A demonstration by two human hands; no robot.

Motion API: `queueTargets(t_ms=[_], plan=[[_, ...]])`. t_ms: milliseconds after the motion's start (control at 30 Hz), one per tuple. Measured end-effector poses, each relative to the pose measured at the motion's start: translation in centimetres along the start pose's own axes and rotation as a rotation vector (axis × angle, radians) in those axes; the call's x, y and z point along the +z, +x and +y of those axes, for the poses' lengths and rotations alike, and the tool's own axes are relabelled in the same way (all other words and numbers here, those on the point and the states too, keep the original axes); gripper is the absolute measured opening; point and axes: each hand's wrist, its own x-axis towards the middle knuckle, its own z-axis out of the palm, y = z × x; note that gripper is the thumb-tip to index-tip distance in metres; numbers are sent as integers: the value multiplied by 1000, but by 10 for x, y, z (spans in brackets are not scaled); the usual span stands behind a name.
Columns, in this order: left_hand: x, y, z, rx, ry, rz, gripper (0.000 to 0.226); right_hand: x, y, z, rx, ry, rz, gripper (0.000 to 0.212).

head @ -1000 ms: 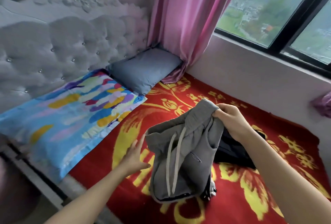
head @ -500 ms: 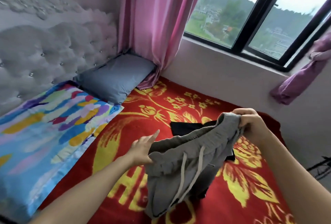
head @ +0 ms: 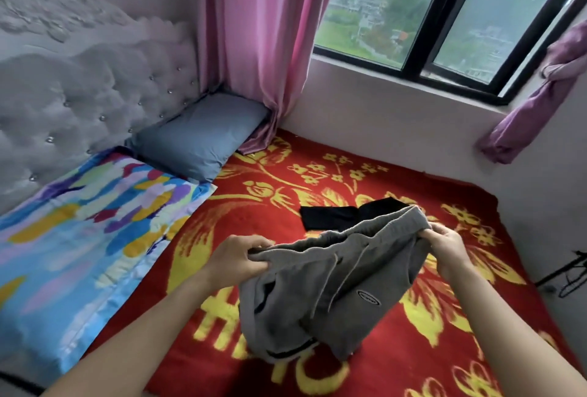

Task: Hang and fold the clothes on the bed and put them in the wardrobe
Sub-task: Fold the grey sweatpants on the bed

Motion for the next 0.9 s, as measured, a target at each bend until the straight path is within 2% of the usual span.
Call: queueTargets(t_ms=[67, 133, 233, 433, 667, 833, 900], plan=[[1, -12, -3, -64, -31, -27, 24, 10, 4, 14, 62, -28, -1, 25], [3, -25, -11, -145, -21, -22, 27, 26, 9, 26, 132, -84, -60, 26], [8, -51, -30, -277, 14, -9, 20, 55, 13, 42, 208, -164, -163, 24], [-9, -97, -80, -486, -16, 101, 23, 142, -3, 58, 273, -283, -347, 25], [-72, -109, -150, -593, -127, 273, 20, 275, -2, 11, 118, -504, -479, 22], [-173, -93, -201, -584, -194, 580, 14, 439, 4, -92, -356, -520, -435, 28], [-212, -87, -222, -613, -210, 735, 11, 495, 0, -128, -411, -478, -479, 45]])
